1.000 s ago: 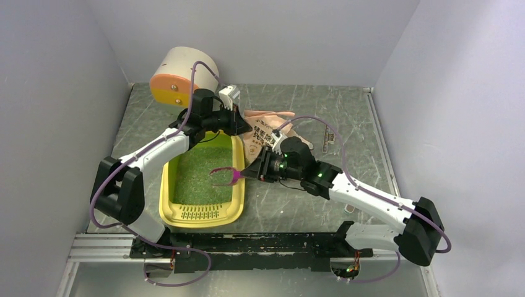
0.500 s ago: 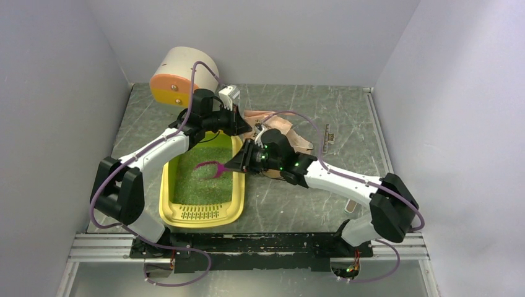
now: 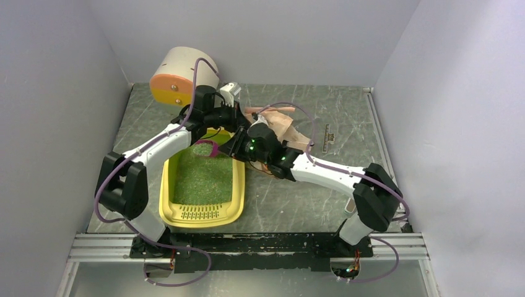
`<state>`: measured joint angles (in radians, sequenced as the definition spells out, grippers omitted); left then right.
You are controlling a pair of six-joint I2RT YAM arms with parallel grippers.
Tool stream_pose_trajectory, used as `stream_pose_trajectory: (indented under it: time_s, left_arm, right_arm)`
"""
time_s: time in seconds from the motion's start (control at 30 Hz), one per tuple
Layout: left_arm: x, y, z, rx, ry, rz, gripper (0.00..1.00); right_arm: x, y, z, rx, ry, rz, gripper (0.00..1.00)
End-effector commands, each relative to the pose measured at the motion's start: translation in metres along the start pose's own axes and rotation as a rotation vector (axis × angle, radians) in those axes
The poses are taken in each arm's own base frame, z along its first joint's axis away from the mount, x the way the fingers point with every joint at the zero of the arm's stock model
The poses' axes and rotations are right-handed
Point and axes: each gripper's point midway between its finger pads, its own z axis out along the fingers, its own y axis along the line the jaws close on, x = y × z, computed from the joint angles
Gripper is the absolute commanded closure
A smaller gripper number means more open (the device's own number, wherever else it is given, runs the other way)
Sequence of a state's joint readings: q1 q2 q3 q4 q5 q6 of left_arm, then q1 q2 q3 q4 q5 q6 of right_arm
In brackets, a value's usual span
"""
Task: Fill the litter box with clean litter
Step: Pour the cat litter into the litter box.
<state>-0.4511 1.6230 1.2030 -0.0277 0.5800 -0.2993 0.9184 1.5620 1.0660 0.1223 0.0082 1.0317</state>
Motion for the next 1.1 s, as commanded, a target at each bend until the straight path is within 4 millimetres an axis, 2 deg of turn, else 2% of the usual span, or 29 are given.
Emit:
stream_pose_trajectory:
  time_s: [0.0,0.17,0.33,0.43,0.53,0.67,0.77,0.87,1.07]
  left_arm:
    - [-0.043,-0.004,-0.005,0.015,-0.112,0.057,0.95]
    - [-0.040,-0.005,-0.005,0.024,-0.108,0.055,0.95]
    - [-0.037,-0.004,-0.005,0.022,-0.103,0.057,0.95]
    - [-0.037,-0.005,-0.006,0.028,-0.102,0.058,0.95]
    - [-0.036,-0.006,-0.008,0.027,-0.099,0.063,0.95]
    - [-0.034,-0.008,-0.009,0.034,-0.105,0.060,0.95]
    - [-0.033,-0.008,-0.010,0.035,-0.096,0.063,0.95]
    - [-0.033,-0.010,-0.012,0.036,-0.098,0.068,0.95]
    - [-0.032,-0.010,-0.012,0.040,-0.094,0.069,0.95]
  right_arm:
    - [-0.015,0.027,0.013,-0.068,-0.096,-0.023,1.00]
    - [0.000,0.033,0.028,-0.101,-0.023,-0.012,1.00]
    - [0.008,0.040,0.025,-0.121,0.035,-0.037,1.00]
    - [0.029,0.036,0.013,-0.136,0.121,-0.032,1.00]
    - [0.056,0.017,-0.004,-0.122,0.218,-0.027,1.00]
    - [0.069,0.004,-0.030,-0.112,0.263,-0.033,1.00]
    - [0.072,-0.007,-0.049,-0.083,0.272,-0.060,1.00]
    - [0.065,-0.019,-0.066,-0.016,0.251,-0.106,1.00]
    - [0.035,-0.033,-0.090,0.137,0.170,-0.249,1.00]
